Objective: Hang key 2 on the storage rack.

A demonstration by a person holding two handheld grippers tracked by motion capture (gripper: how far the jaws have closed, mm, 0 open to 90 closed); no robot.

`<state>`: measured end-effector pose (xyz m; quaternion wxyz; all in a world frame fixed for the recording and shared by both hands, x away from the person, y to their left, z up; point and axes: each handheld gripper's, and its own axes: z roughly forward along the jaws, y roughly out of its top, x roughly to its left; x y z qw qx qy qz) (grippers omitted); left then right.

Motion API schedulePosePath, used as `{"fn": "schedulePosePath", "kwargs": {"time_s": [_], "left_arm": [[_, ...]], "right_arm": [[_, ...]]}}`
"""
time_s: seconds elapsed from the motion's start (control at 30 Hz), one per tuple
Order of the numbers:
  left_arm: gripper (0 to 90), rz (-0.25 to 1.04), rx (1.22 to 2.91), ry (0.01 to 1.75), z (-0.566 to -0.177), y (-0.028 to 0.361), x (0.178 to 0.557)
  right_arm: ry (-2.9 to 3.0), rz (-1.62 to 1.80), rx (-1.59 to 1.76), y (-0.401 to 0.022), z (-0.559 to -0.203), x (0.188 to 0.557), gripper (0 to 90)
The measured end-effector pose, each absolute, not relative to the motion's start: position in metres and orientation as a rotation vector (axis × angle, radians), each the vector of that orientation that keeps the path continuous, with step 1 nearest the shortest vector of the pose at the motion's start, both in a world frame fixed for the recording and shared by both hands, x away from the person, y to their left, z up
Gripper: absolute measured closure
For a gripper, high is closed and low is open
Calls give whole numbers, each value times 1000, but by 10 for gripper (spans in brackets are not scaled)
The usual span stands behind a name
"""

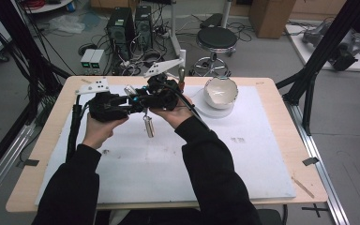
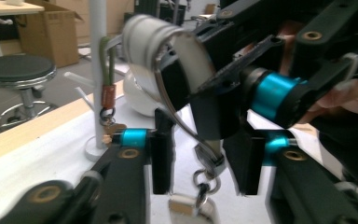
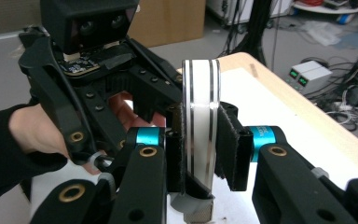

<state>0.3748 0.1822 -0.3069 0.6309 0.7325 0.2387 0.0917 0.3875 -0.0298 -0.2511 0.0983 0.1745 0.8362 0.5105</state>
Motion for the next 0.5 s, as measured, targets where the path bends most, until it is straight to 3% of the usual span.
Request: {"fn": "schedulePosePath", "kwargs": {"time_s": [0.1, 0.13, 0.37, 0.5], "left_arm": [[711, 197, 1679, 554, -308, 182, 376], [769, 195, 1680, 570, -308, 183, 377], [864, 237, 1689, 606, -308, 187, 379], [866, 271, 1707, 615, -308, 187, 380]], "right_arm": [[2464, 1513, 527, -30, -251, 388, 741], [2461, 1524, 540, -32, -251, 389, 737], [2457, 1557, 587, -37, -251, 392, 689], [2430, 1574, 631, -42, -251, 392, 558]]}}
